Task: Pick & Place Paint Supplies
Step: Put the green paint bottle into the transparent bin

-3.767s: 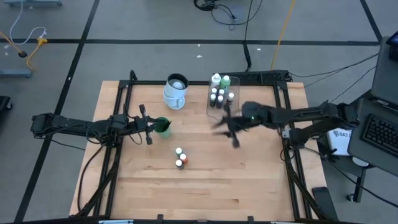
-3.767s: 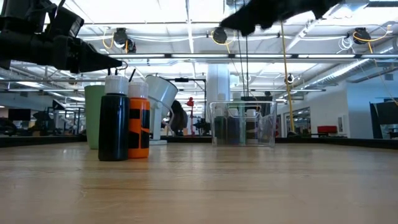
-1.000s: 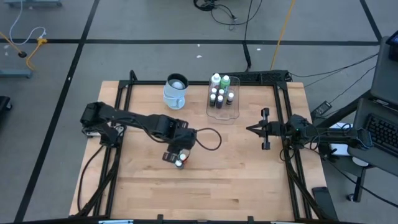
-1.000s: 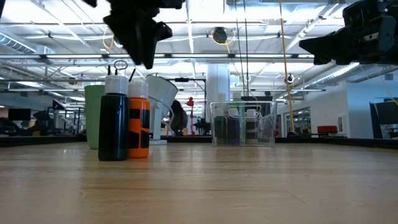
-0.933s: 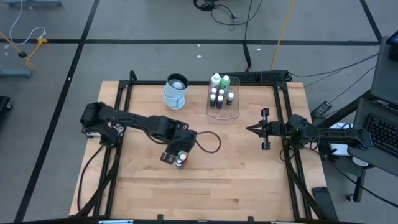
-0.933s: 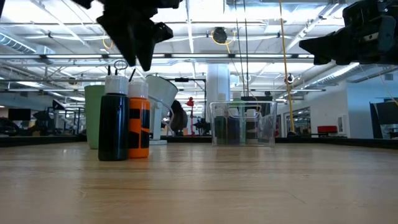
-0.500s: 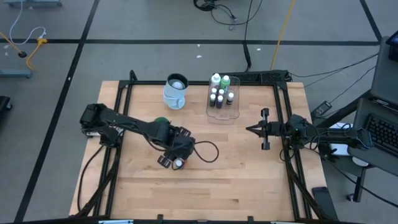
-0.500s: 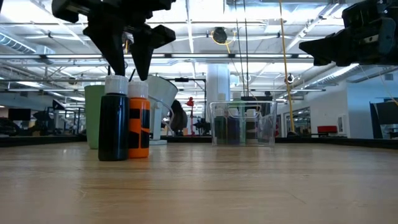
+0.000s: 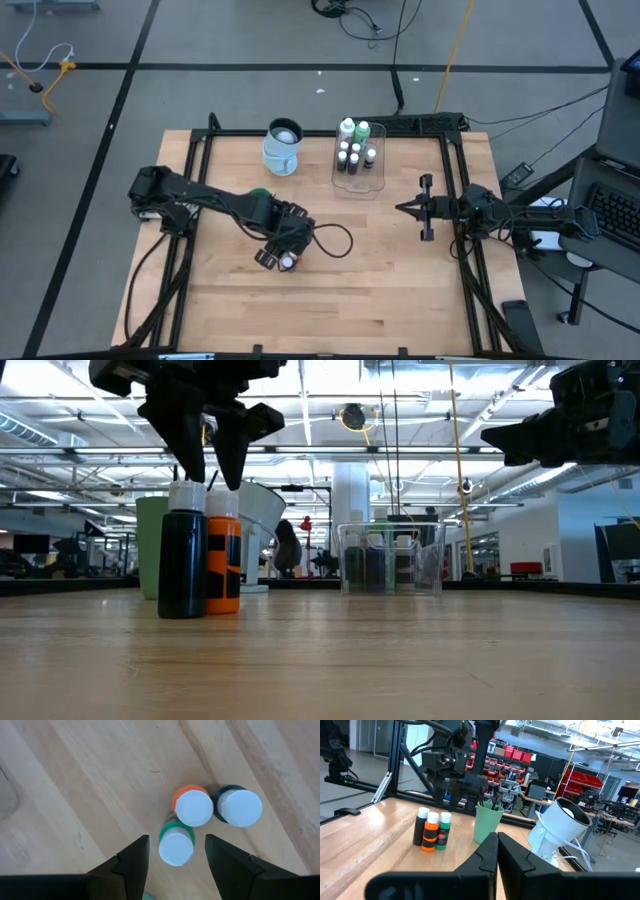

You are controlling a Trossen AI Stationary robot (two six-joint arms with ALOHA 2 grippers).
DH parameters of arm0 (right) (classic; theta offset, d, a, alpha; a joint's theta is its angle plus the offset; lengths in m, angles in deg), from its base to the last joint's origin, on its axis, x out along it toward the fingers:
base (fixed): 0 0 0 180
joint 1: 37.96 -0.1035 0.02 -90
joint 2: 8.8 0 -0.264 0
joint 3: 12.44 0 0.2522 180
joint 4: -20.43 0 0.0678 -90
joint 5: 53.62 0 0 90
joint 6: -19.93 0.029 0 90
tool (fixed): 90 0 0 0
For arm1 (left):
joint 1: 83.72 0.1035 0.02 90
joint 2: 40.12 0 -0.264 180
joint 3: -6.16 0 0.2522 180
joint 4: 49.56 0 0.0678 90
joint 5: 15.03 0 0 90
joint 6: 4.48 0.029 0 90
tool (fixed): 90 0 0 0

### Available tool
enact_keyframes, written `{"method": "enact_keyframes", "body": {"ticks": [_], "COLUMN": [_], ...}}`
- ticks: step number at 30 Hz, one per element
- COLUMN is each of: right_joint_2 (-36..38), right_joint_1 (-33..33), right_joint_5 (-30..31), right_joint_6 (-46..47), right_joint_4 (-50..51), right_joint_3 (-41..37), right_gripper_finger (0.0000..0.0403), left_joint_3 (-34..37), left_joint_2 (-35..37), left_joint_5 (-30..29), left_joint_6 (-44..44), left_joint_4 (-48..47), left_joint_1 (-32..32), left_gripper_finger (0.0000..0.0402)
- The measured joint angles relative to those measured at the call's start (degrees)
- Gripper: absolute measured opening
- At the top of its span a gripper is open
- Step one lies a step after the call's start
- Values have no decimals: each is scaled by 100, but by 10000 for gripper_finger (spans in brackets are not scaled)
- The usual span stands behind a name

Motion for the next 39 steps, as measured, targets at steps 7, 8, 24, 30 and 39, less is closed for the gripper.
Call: {"method": "enact_keyframes", "body": {"ticks": [7,8,24,30,39], "right_joint_2": [1,0,0,-1,1], "right_joint_1": [0,0,-1,-1,-1], "right_joint_5": [0,0,2,2,2], "right_joint_6": [-26,-26,-28,-28,-49], "right_joint_4": [44,44,44,44,44], "right_joint_3": [0,0,0,0,0], "right_gripper_finger": [4,4,4,4,4], "left_joint_3": [256,293,420,420,420], "left_joint_2": [2,2,2,2,2], "left_joint_5": [-110,-124,-120,63,72], "left_joint_6": [7,29,50,72,0], "left_joint_4": [-33,-32,204,348,297], "left_joint_1": [137,151,155,155,155], "left_gripper_finger": [198,198,198,198,198]}}
